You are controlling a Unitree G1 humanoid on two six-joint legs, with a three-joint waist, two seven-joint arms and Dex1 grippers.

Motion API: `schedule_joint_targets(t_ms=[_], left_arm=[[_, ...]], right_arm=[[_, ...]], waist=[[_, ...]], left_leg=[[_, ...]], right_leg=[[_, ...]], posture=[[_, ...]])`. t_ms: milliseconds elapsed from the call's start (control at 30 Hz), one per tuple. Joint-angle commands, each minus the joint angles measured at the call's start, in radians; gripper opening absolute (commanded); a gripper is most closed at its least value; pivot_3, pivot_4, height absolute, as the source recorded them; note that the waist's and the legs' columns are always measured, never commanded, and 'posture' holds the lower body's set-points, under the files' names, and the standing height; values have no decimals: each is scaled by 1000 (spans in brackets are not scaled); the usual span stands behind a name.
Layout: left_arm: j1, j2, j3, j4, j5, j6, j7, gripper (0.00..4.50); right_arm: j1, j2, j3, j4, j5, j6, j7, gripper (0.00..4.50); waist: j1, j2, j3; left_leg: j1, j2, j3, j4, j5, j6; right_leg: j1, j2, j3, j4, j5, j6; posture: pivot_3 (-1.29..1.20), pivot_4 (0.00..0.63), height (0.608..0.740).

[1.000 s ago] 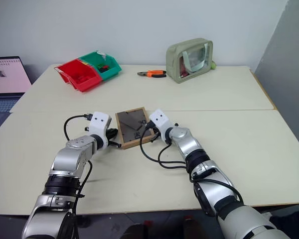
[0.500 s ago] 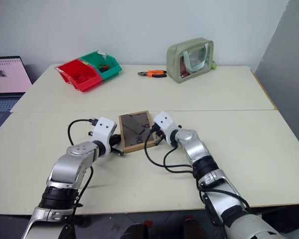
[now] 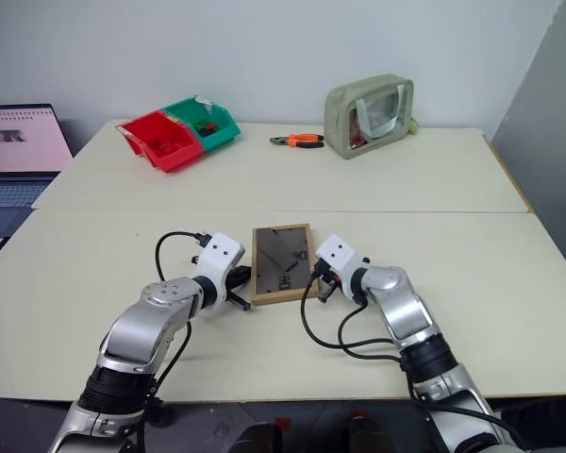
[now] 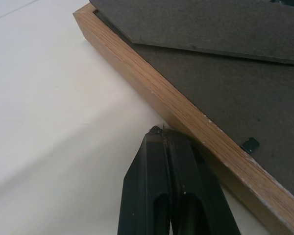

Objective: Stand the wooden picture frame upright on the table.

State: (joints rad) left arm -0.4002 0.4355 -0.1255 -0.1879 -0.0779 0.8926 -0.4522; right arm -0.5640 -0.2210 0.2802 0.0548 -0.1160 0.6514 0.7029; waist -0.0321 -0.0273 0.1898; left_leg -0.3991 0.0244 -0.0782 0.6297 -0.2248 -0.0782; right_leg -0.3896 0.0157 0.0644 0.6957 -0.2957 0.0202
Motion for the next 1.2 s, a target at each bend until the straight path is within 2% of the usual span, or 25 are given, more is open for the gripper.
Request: schedule_joint_targets(t_ms=[33,300,633,767,967,1067,1200], left_arm=[[12,-40,-113,-55,-50,18,-76,6],[16,-29,-162,-135,-69,71,-126,6],[28,1,-169,-201,-74,127,-156,6],[35,42,-126,-189,-68,131,-171,6],[57,182,-51,-230,-102,143,-243,6],[84,258,15,-273,-161,161,-302,6],[133,301,171,-276,-314,185,-404,6]], right_arm=[[13,1,24,-142,49,52,30,0],[84,-51,30,-328,83,185,30,0],[141,-95,26,-440,90,289,27,0],[140,-122,17,-438,97,303,24,0],[110,-234,8,-343,90,199,58,0],[73,-280,0,-270,85,126,65,0],[37,-294,-15,-175,94,52,57,0]], waist=[[0,0,0],[1,0,0],[0,0,0],[-1,0,0],[-4,0,0],[-11,0,0],[-19,0,0]], left_leg=[[0,0,0,0,0,0],[0,-1,0,0,0,0],[0,0,0,0,0,0],[0,-1,0,0,0,0],[0,0,0,-1,0,0],[0,0,1,-1,0,0],[0,1,1,-1,0,0]], right_leg=[[0,0,0,0,0,0],[0,0,0,-1,0,1],[0,0,0,-2,-1,1],[0,1,0,-2,-2,2],[0,1,0,-3,-3,5],[0,1,0,-4,-3,5],[0,1,0,-5,-3,5]], posture=[[0,150,740],[0,150,740],[0,150,740],[0,150,740],[0,150,740],[0,150,740],[0,150,740]])
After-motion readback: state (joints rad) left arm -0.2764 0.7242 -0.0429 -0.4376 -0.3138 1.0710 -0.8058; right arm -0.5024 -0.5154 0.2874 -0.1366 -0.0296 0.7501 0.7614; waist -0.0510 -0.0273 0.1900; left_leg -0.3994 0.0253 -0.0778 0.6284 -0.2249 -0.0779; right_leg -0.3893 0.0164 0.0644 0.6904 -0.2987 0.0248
